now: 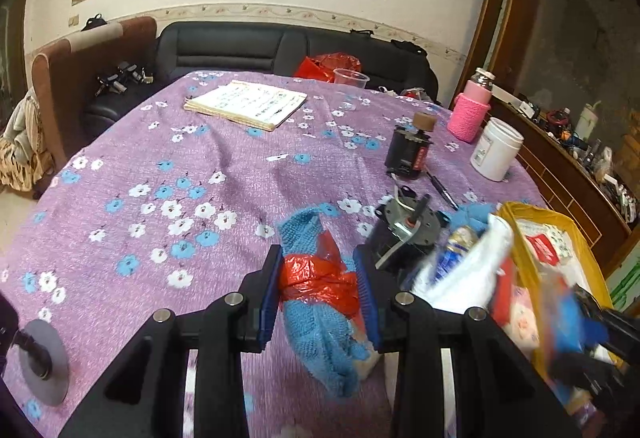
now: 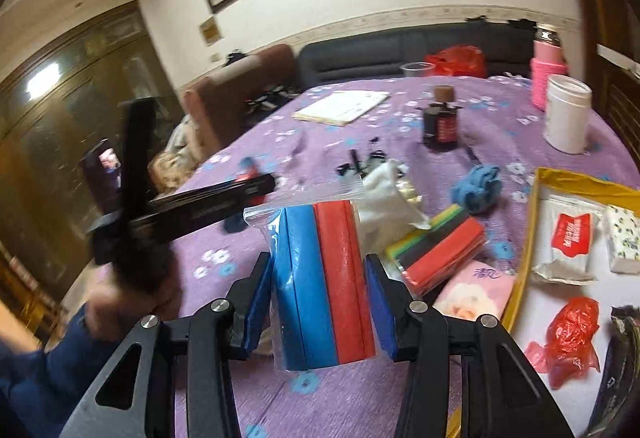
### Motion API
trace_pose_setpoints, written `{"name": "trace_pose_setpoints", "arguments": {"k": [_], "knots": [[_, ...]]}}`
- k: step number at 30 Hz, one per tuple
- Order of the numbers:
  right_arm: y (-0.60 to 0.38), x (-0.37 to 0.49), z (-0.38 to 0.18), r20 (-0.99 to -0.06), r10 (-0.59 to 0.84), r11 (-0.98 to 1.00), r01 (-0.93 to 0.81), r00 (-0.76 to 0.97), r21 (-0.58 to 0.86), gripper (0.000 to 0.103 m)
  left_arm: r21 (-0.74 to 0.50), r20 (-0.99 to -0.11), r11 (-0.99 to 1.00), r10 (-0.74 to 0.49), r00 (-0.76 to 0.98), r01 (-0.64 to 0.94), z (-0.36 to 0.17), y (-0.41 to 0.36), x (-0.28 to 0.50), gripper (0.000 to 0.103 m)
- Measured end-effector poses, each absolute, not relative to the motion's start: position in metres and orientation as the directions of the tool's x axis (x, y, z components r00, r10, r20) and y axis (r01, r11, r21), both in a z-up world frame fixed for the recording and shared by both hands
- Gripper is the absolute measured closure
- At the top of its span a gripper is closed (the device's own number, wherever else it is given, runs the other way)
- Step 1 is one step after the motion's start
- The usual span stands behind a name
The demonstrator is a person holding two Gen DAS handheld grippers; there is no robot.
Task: Organize soft objects
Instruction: 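Carry the blue cloth with the left gripper while the right carries the sponge bag toward the tray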
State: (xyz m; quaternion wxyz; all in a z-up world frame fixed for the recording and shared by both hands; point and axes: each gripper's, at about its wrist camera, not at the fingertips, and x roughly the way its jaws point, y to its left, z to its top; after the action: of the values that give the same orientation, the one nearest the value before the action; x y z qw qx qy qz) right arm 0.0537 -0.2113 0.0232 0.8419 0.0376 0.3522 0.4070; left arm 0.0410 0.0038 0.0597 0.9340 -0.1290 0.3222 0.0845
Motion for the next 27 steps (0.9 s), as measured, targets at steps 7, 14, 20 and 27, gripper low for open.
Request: {"name": "trace_pose_setpoints", "arguments": {"k": [7, 14, 20, 27], "knots": [[-0.212, 0.045, 0.015, -0.535, 0.711, 0.684, -0.627, 0.457, 0.373, 0.053, -0.2, -0.595, 0.955, 0.059, 0.801, -0.218, 0.06, -0.005, 0.003, 0.069], [-0.199, 0.044, 0.0, -0.532, 0.659, 0.742, -0.578, 0.532, 0.341, 0.053, -0.179, -0.587, 0.96, 0.072, 0.806, -0.216, 0.044, -0.012, 0.003, 0.069], [-0.197, 0.043, 0.001, -0.486, 0.613, 0.786, -0.546, 0.623, 0.292, 0.053, -0.15, -0.566, 0.963, 0.101, 0.818, -0.223, 0.041, -0.015, 0.005, 0.069], [-0.196, 0.047, -0.001, -0.457, 0.608, 0.789, -0.558, 0.649, 0.257, 0.053, -0.106, -0.552, 0.97, 0.126, 0.824, -0.219, 0.04, -0.023, 0.007, 0.069]]}}
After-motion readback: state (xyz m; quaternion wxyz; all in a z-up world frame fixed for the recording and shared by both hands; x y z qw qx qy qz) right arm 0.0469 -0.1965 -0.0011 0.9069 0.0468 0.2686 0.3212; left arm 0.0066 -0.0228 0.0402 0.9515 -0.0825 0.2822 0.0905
